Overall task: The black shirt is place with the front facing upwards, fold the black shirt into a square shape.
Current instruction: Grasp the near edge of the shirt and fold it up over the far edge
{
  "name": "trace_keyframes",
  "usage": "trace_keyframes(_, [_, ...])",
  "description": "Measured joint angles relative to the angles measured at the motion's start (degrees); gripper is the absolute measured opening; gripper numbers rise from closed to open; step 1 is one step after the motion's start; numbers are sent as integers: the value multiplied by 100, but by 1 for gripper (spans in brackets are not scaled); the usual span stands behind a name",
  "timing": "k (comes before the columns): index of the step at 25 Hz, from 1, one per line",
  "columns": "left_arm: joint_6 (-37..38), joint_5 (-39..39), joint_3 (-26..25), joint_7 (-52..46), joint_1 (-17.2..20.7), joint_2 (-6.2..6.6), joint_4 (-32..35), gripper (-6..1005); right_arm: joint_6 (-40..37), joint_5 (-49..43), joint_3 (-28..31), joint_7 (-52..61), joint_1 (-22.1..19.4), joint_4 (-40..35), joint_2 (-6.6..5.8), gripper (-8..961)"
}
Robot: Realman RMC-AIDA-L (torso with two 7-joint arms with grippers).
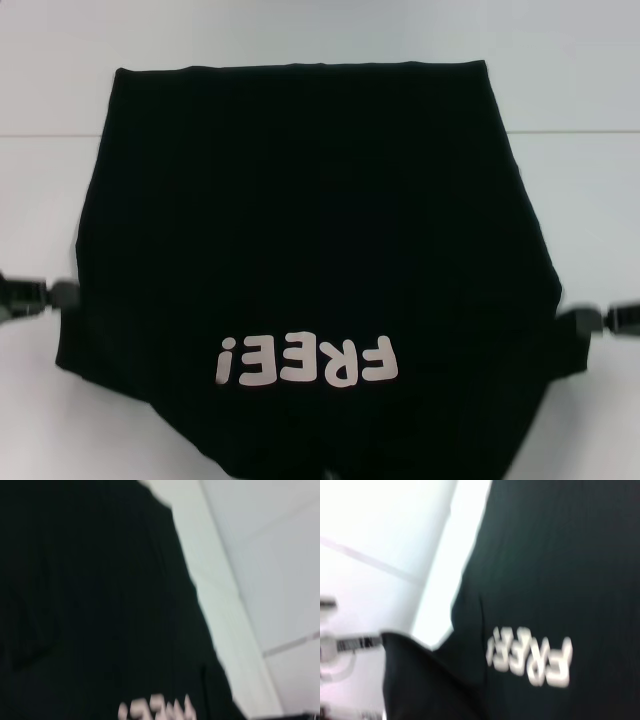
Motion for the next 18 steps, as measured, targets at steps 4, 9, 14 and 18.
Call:
trace_keyframes(4, [-767, -817, -217, -102, 23, 0, -505, 34, 485, 831, 211, 107, -44, 211, 0, 9])
trace_keyframes(9, [-1756, -1929, -397, 105, 102, -103, -1070, 32, 1404, 1489, 231, -57, -52, 571, 87, 10])
trace_keyframes(14, [-2622, -2757, -399, 545, 105, -274, -1502, 34, 2227, 1898, 215, -397, 42, 677, 374, 22])
trace_keyframes(18, [-3222, -3082, -377, 976, 19, -396, -1761, 38, 2849, 2056, 199, -713, 172, 683, 628, 32])
